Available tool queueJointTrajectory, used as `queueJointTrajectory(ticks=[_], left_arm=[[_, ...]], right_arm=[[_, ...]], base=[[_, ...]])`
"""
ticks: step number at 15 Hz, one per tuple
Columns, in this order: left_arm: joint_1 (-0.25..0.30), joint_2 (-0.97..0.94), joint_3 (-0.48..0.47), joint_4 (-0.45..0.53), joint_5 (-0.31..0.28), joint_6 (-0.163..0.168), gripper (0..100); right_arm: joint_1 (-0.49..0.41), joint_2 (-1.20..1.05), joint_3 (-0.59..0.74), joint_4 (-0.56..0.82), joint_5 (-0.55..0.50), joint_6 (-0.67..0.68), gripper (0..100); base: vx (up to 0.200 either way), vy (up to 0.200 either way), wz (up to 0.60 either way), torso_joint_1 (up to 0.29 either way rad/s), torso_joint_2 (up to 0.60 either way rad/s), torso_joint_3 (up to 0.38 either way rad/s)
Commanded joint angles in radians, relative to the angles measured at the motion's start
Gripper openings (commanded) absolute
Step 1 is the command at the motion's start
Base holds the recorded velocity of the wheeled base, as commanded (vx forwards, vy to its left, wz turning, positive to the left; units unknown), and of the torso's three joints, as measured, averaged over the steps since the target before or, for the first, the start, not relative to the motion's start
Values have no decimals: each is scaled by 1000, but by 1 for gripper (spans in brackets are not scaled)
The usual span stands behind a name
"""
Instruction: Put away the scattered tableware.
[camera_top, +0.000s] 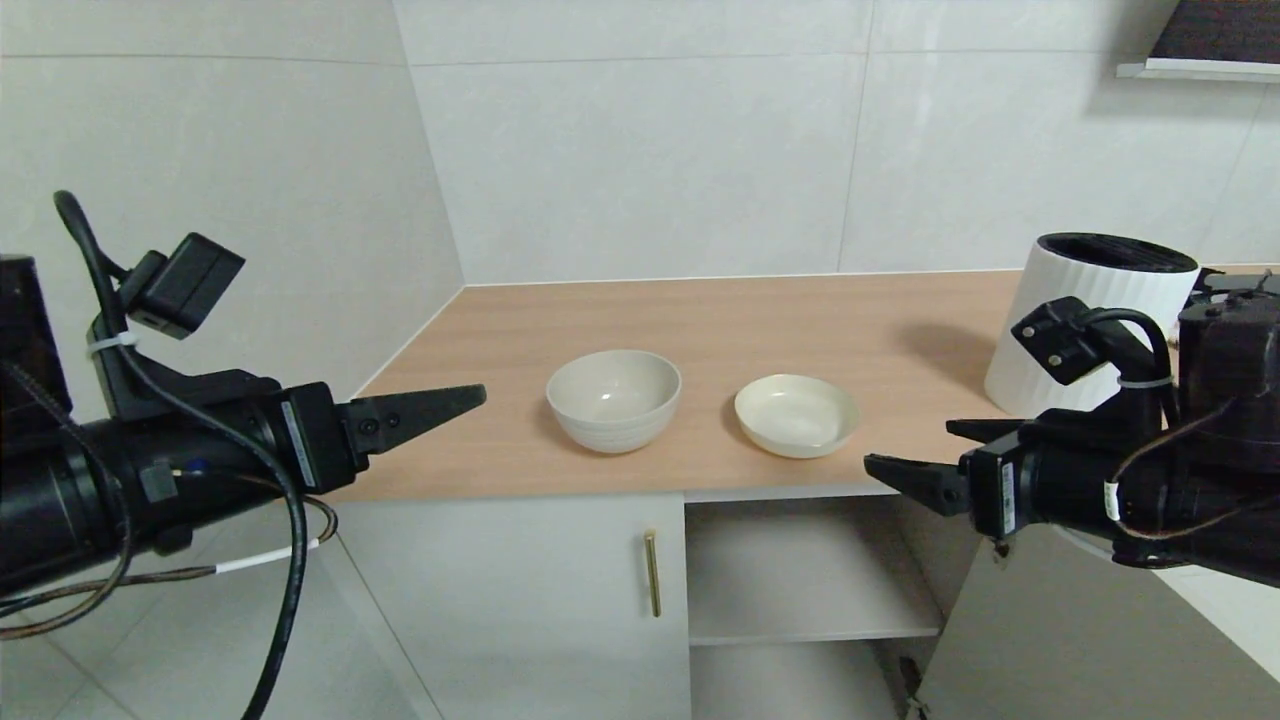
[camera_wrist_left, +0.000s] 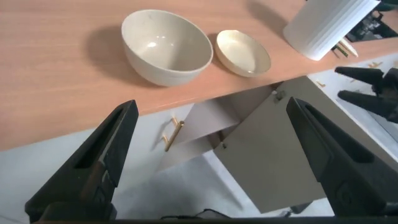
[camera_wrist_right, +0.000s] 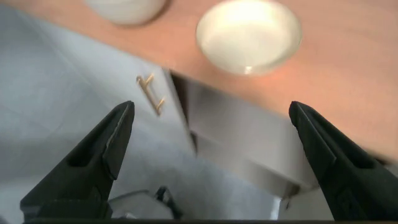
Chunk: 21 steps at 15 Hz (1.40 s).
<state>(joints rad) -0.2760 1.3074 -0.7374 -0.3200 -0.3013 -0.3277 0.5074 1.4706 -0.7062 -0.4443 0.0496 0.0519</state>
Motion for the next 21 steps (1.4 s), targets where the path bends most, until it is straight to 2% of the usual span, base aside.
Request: queueJointTrajectory(ticks=[1,3,4,5,7,8,9,10,11,12,14,15,16,18,21], left_arm=[[0,56,-105,76,1,-1,100],[0,131,-277,229,8,1,100],[0,148,-321,266,8,1,100],[0,213,-451,397,53,1,100],[-5,294,-517,472,189,-5,100],[-28,351,-534,472,269,-13,100],[-58,392,-551,464,352,-44,100],[-95,431,-563,449,410,-91,100],[-112,455,-571,432,438,-125,100],[-118,486,-576,411,462,-134,100],[-124,520,-576,387,504,-136,100],[-129,549,-574,364,550,-136,100],[-134,569,-574,346,571,-134,100],[-138,604,-576,297,590,-133,100],[-140,653,-599,288,590,-131,100]], right_arm=[[-7,51,-53,-21,0,-4,100],[-41,122,-177,22,-28,0,100],[-49,140,-213,55,-43,0,100],[-61,195,-348,214,-86,14,100],[-66,229,-452,368,-93,160,100],[-66,264,-490,394,-105,195,100],[-66,284,-519,395,-155,195,100],[-64,316,-535,395,-212,198,100],[-63,330,-535,392,-251,200,100],[-63,341,-538,389,-267,200,100],[-63,343,-536,389,-272,203,100],[-63,344,-533,389,-278,204,100],[-61,349,-532,387,-283,204,100],[-60,358,-533,387,-287,204,100],[-60,356,-532,378,-290,204,100]], base=[[0,0,0,22,-51,-27],[0,0,0,0,0,0],[0,0,0,0,0,0],[0,0,0,0,0,0],[0,0,0,0,0,0],[0,0,0,0,0,0],[0,0,0,0,0,0],[0,0,0,0,0,0],[0,0,0,0,0,0],[0,0,0,0,0,0],[0,0,0,0,0,0],[0,0,0,0,0,0],[0,0,0,0,0,0],[0,0,0,0,0,0],[0,0,0,0,0,0]])
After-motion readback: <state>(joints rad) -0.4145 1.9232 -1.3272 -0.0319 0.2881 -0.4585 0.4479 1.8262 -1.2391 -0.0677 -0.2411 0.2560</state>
